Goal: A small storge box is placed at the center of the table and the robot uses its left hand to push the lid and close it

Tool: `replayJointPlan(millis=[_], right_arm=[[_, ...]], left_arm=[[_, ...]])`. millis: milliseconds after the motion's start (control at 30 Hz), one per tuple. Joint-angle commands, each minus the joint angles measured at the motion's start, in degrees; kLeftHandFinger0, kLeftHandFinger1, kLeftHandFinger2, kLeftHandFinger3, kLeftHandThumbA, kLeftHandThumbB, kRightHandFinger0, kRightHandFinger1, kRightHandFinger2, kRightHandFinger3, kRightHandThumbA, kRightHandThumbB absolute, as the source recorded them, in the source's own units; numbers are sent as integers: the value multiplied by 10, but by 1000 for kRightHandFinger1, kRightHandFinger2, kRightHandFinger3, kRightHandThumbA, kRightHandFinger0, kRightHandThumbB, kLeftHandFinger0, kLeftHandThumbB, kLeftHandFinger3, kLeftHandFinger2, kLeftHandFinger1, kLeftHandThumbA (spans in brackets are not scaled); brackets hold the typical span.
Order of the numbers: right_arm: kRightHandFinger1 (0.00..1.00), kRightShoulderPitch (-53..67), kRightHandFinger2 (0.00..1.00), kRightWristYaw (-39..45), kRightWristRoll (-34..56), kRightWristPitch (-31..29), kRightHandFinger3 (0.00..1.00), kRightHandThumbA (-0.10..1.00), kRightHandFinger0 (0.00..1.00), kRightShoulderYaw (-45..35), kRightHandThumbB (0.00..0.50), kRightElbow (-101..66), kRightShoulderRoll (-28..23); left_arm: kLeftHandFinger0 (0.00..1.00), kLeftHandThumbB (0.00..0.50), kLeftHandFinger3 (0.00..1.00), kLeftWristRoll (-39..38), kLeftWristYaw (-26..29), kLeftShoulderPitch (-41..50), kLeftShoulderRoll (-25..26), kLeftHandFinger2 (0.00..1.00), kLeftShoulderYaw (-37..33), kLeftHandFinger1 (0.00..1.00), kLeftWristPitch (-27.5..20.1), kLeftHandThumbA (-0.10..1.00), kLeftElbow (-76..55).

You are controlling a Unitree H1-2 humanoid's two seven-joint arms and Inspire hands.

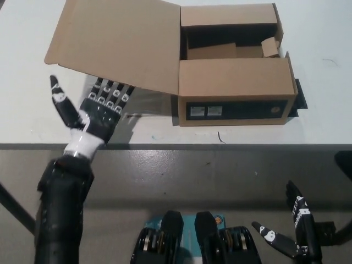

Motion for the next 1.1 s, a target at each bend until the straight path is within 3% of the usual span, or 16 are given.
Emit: replayJointPlan(millis=[0, 500, 1067], right_arm=[[1000, -8, 1000, -11, 0, -30, 1000, 1000, 1000, 1, 360, -10, -1], [1000, -14, 1000, -10, 0, -30, 1000, 1000, 1000, 2, 338, -10, -2], [1000, -18, 1000, -17, -12, -30, 1000, 1000, 1000, 13, 352, -12, -8]], left_arm=[[1000, 349, 1000, 18, -13, -58, 10, 1000, 15, 1000, -12, 1000, 58], [1000, 371, 1000, 79, -71, -192, 33, 1000, 47, 1000, -104, 1000, 333], [1000, 386, 1000, 133, -62, -290, 30, 1000, 22, 1000, -86, 1000, 265]])
